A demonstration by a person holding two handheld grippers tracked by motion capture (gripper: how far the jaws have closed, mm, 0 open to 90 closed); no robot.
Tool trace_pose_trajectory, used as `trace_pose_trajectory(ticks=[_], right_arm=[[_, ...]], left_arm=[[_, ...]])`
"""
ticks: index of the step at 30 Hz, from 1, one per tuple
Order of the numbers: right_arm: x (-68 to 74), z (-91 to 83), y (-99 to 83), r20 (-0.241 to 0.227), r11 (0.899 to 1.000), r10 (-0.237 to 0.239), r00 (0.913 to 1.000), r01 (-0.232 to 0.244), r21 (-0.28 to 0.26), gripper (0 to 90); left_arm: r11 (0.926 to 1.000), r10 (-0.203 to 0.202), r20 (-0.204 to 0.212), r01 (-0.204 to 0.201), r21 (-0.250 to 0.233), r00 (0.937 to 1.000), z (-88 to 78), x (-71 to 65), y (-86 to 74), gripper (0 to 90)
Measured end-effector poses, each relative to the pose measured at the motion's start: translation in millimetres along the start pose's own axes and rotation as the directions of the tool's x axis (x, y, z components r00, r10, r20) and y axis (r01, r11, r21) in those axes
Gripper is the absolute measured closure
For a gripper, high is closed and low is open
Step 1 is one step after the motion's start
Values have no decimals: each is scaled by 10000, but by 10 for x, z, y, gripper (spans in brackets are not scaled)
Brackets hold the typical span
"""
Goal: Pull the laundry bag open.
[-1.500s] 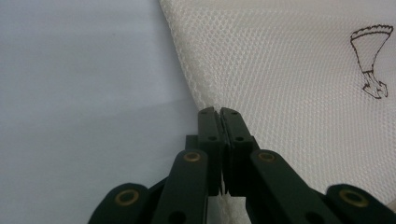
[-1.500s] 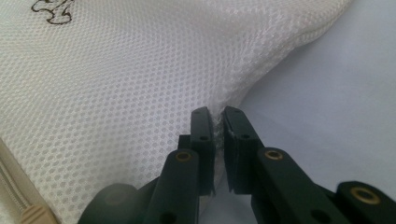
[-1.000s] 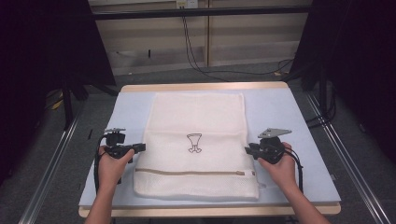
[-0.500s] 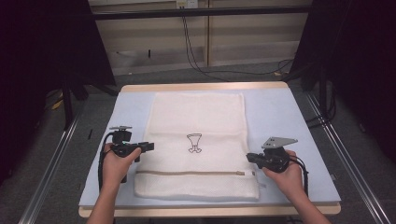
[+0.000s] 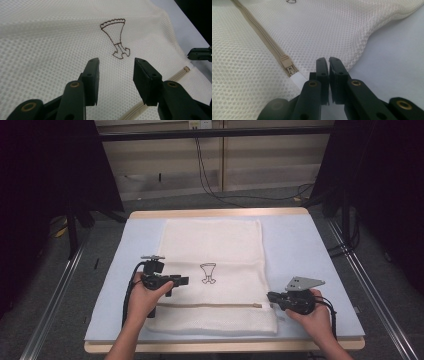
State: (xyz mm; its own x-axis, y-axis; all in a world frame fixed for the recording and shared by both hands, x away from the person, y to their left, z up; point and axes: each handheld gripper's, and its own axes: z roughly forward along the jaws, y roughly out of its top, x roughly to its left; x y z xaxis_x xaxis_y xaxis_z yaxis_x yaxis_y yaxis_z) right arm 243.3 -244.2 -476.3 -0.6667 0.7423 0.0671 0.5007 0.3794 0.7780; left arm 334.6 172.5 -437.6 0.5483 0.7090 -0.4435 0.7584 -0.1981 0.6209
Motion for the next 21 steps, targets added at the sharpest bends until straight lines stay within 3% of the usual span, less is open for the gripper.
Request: trace_pose_trajectory(ticks=[2,5,7,11,14,17,21], right_arm=[[2,-12,0,113,9999,-109,9999,109,-22,860],[21,-30,1,-135,9994,-54,9999,49,-340,879],[43,-37,14,-204,9995,-221,9995,216,-234,900],[90,-40,19,-301,9991,-425,9986,424,-40,900],[94,-55,-2,-291,9989,-387,9988,394,239,900],[87,-70,-22,-312,9991,-289,9991,298,297,900],[95,-74,-14,-210,9992,-264,9994,270,283,900]], left_arm=[[9999,154,60,-154,46,9999,47,-57,-5,530],[9989,349,15,-349,299,9994,107,-144,8,466],[9993,213,137,-217,308,9997,140,-204,11,464],[9991,285,602,-304,304,9978,202,-332,28,514],[9978,305,957,-359,560,9949,243,-446,53,542],[9971,387,1467,-477,585,9884,314,-555,80,585],[9940,397,1573,-551,943,9868,436,-702,101,599]])
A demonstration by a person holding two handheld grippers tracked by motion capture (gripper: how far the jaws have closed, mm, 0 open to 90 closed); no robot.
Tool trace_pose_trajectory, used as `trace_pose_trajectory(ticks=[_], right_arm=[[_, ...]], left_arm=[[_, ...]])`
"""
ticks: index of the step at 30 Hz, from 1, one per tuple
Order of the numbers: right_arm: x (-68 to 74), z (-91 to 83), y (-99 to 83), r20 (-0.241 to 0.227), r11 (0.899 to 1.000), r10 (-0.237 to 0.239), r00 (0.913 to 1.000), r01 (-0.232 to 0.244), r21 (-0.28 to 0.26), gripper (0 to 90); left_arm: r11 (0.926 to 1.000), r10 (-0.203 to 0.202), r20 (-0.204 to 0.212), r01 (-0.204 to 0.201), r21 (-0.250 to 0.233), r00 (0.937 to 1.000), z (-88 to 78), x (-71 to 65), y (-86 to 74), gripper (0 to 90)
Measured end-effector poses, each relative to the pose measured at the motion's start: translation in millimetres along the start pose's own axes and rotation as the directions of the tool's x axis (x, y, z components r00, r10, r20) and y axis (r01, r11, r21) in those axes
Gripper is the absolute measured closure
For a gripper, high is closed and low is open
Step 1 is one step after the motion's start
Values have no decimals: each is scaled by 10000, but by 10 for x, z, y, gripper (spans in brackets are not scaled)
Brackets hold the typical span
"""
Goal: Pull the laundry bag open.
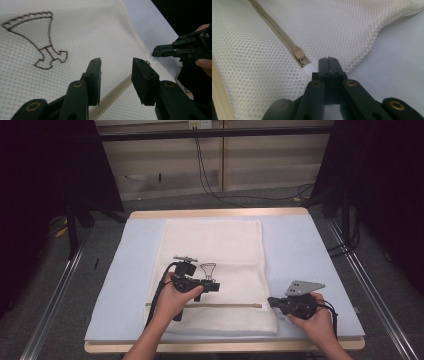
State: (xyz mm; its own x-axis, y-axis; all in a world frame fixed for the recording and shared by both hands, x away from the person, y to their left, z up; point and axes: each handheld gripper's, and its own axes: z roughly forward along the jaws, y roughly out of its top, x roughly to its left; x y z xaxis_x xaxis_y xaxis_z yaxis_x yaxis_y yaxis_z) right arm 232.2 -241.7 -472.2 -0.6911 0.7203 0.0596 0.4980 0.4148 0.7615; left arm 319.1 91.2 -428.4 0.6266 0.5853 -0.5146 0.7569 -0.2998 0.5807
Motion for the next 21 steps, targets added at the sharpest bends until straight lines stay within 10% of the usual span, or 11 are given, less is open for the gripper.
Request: trace_pose_trajectory(ticks=[21], right_arm=[[30,29,21,-66,9999,-106,9999,105,-34,900]], left_arm=[[9860,-794,1175,606,1552,9899,539,-319,-1,716]])
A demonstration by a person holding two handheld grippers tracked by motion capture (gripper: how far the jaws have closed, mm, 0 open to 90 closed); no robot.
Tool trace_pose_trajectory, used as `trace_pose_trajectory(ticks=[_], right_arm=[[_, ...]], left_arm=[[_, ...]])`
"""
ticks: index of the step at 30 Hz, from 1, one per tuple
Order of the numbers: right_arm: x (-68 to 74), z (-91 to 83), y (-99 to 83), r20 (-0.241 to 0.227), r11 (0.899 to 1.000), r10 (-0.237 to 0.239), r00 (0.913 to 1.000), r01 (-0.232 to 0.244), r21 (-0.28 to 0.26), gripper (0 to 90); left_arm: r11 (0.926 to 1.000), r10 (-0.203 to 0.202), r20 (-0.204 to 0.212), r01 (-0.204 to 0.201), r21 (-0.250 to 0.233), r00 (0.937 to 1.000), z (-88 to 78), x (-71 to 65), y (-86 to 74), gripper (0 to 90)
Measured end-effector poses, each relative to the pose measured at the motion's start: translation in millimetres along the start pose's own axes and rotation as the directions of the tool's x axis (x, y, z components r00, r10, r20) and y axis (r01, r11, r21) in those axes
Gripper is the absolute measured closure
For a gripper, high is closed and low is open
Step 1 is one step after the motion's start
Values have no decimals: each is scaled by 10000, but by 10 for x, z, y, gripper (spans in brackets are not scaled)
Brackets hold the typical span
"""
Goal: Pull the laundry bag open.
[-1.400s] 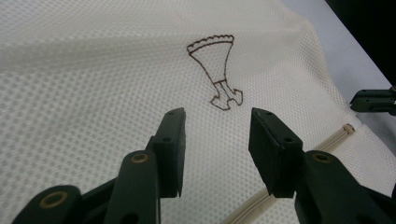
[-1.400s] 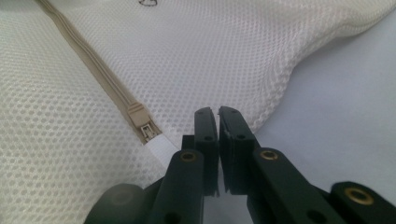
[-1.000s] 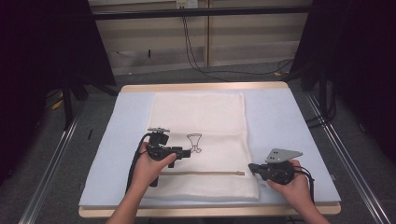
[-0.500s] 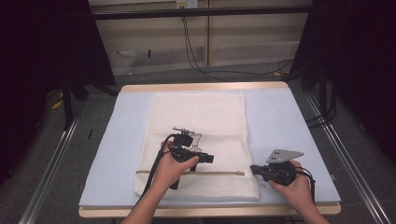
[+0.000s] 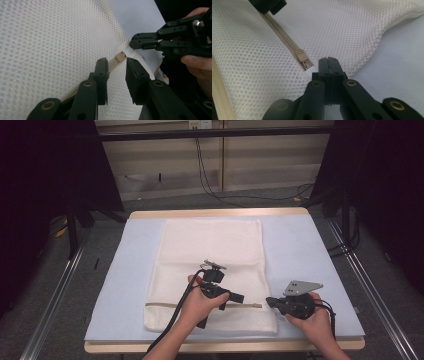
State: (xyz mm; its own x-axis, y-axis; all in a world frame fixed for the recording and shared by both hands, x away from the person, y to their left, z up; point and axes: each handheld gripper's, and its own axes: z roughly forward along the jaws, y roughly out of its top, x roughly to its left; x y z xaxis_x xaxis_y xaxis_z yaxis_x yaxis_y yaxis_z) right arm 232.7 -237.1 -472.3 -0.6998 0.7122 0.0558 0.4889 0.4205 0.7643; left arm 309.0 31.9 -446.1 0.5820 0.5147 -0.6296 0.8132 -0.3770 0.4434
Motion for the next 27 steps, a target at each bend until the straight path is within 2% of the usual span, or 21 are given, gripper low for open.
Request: trace_pose_trajectory(ticks=[4,5,7,8,9,13,14,16,18,19,21,22,23,26,27], right_arm=[[6,3,0,-6,10000,-36,10000,36,10,900],[10,5,0,-18,10000,-28,10000,28,13,900],[19,15,1,-38,9999,-76,10000,77,75,900],[29,18,1,-56,9999,-32,10000,33,103,900],[29,25,3,-112,9999,-85,9999,86,96,900],[43,34,9,-150,9998,-134,9998,137,153,900],[48,36,6,-143,9997,-129,9998,132,188,900],[56,51,-2,-174,9995,-138,9998,143,271,900],[60,63,-7,-136,9992,-173,9998,178,358,900],[62,67,-7,-151,9991,-181,9997,187,382,900],[68,74,-8,-160,9988,-234,9996,240,425,900],[70,80,-11,-134,9984,-302,9995,308,476,900],[73,86,-14,-125,9980,-354,9993,360,521,900],[71,89,-17,-137,9984,-191,9997,198,530,900],[68,90,-20,-142,9985,-171,9998,178,524,900]], left_arm=[[9994,-257,-9,257,215,9997,89,-4,5,711],[9994,-162,14,162,312,9999,106,4,8,712],[9988,-386,97,382,308,9992,164,-17,7,712],[9988,-355,98,351,352,9993,187,-14,11,712],[9973,-624,213,615,407,9978,219,-23,11,715],[9944,-944,234,932,490,9953,350,-42,19,740],[9955,-706,98,698,648,9975,371,-28,23,740],[9940,-969,27,967,506,9953,426,-36,31,738],[9934,-819,-51,820,808,9966,455,-8,39,738],[9913,-1173,22,1169,611,9931,482,-24,36,738],[9910,-1076,47,1069,805,9942,500,-24,36,736],[9924,-948,-121,955,783,9954,510,-30,34,733],[9916,-1037,-139,1045,760,9945,526,-44,32,736],[9911,-964,-255,983,893,9950,549,-51,40,756],[9903,-1123,-248,1139,796,9934,565,-60,40,766]])
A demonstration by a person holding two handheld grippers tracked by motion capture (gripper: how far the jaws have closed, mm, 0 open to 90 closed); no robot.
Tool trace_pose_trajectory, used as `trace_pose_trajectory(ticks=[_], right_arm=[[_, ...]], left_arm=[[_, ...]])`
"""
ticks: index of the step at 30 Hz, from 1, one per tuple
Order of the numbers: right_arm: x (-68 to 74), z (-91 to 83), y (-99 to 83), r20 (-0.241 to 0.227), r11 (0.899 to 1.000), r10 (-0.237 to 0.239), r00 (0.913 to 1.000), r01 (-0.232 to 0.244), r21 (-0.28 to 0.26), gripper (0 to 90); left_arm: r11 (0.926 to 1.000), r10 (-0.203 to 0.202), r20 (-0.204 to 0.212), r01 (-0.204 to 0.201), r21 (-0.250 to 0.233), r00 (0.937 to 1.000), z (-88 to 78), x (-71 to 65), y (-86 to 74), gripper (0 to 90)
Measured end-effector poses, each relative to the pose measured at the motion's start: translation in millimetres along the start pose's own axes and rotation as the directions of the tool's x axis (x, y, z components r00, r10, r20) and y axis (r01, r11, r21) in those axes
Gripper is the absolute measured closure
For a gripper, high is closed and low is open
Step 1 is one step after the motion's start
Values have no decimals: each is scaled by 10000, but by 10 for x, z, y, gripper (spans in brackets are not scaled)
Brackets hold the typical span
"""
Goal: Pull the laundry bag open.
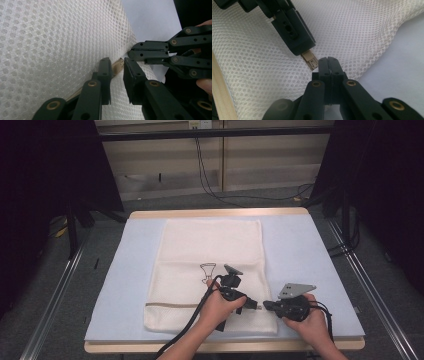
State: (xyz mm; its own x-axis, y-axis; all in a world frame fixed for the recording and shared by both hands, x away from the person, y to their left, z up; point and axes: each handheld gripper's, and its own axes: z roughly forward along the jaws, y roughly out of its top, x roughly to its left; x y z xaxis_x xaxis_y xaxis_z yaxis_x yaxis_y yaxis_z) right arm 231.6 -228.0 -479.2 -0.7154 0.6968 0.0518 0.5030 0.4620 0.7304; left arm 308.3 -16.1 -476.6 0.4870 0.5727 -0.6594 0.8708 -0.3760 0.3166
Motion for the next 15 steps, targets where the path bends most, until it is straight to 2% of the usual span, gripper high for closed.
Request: trace_pose_trajectory(ticks=[2,3,6,7,8,10,12,15], right_arm=[[-6,2,-6,-5,10000,22,10000,-22,-56,900],[-6,3,-8,1,10000,27,10000,-27,-65,900],[-3,9,-11,7,10000,11,10000,-10,-76,900],[1,10,-11,19,10000,29,10000,-29,-70,900],[1,11,-12,16,10000,0,10000,0,-87,900],[0,9,-16,-4,9999,-3,10000,3,-104,900],[2,9,-19,52,9999,67,10000,-66,-109,900],[6,10,-26,35,9999,30,10000,-30,-161,900]], left_arm=[[9999,-141,96,142,-44,9999,21,1,1,770],[9991,-378,185,382,-210,9991,45,-18,-1,785],[9990,-414,142,417,-170,9990,69,-29,2,791],[9969,-719,199,725,-301,9972,86,-45,3,820],[9989,-468,261,469,-55,9986,79,-16,9,826],[9972,-743,379,746,-62,9965,99,-28,12,847],[9962,-863,394,866,-63,9955,103,-19,14,870],[9955,-947,693,951,-22,9931,90,0,12,874]])
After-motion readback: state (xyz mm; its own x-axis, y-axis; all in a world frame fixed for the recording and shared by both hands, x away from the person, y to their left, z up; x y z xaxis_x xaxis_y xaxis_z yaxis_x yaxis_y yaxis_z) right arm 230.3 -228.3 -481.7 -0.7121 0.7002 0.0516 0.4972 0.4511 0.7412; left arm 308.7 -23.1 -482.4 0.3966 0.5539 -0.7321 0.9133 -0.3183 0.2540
